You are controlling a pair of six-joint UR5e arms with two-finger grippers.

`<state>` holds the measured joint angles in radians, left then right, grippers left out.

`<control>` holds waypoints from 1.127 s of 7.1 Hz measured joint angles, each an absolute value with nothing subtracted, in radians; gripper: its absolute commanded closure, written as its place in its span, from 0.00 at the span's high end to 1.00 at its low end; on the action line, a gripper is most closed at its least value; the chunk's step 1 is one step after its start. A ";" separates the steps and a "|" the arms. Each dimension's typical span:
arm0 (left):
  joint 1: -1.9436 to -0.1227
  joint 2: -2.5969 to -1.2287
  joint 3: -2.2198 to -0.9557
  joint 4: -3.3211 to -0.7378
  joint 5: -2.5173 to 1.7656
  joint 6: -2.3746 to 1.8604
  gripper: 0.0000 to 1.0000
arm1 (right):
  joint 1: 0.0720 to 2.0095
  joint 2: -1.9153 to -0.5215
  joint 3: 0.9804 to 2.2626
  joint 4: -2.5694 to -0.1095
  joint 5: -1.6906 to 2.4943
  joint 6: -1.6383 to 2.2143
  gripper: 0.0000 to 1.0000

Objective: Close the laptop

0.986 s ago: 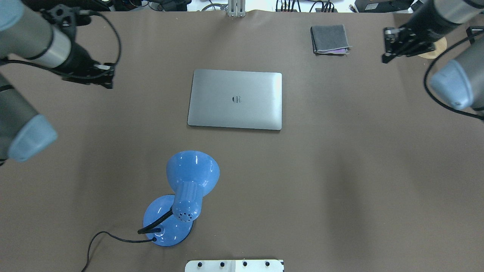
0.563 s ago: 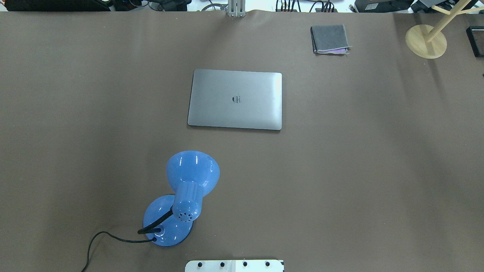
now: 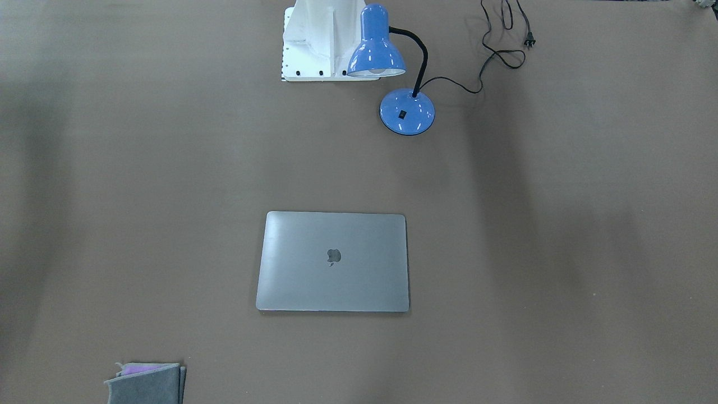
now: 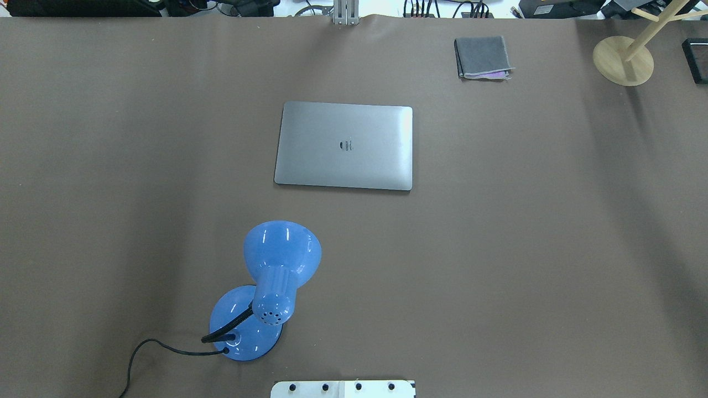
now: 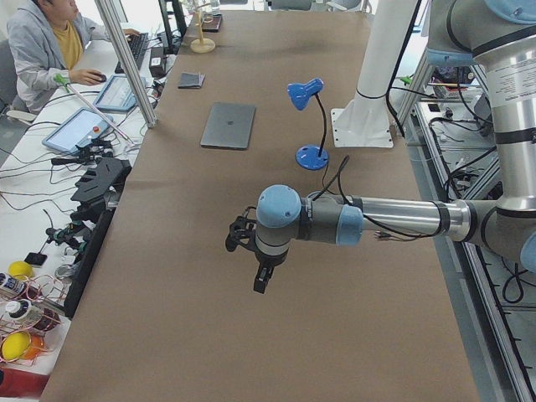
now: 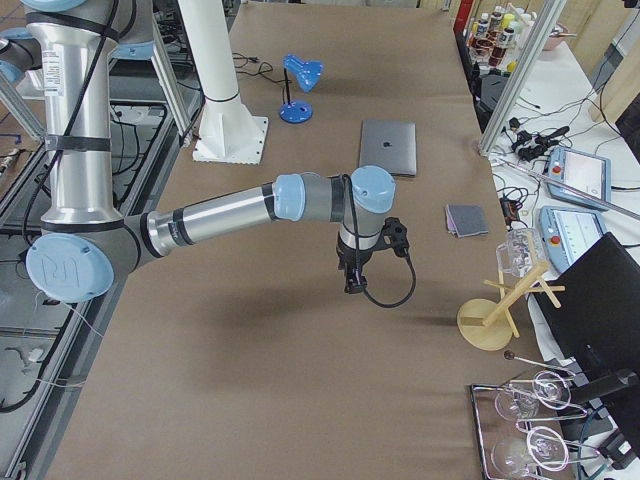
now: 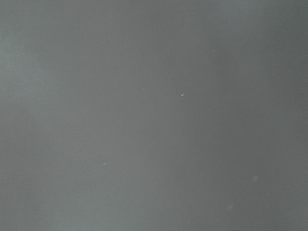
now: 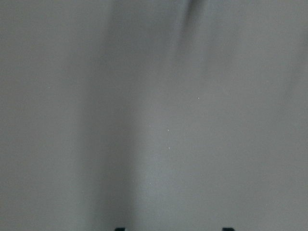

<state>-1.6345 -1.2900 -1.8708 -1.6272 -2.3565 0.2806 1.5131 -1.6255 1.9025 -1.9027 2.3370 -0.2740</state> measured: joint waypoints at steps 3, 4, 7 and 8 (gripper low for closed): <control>-1.677 -1.283 -1.842 -1.621 -2.357 0.306 0.98 | 1.534 -1.701 1.919 -1.855 2.339 -0.300 1.00; -1.677 -1.285 -1.841 -1.621 -2.358 0.307 0.98 | 1.536 -1.706 1.925 -1.849 2.337 -0.297 1.00; -1.690 -1.285 -1.862 -1.622 -2.359 0.311 0.98 | 1.538 -1.711 1.917 -1.845 2.333 -0.302 1.00; -1.696 -1.283 -1.861 -1.623 -2.360 0.313 0.98 | 1.539 -1.703 1.925 -1.844 2.335 -0.297 1.00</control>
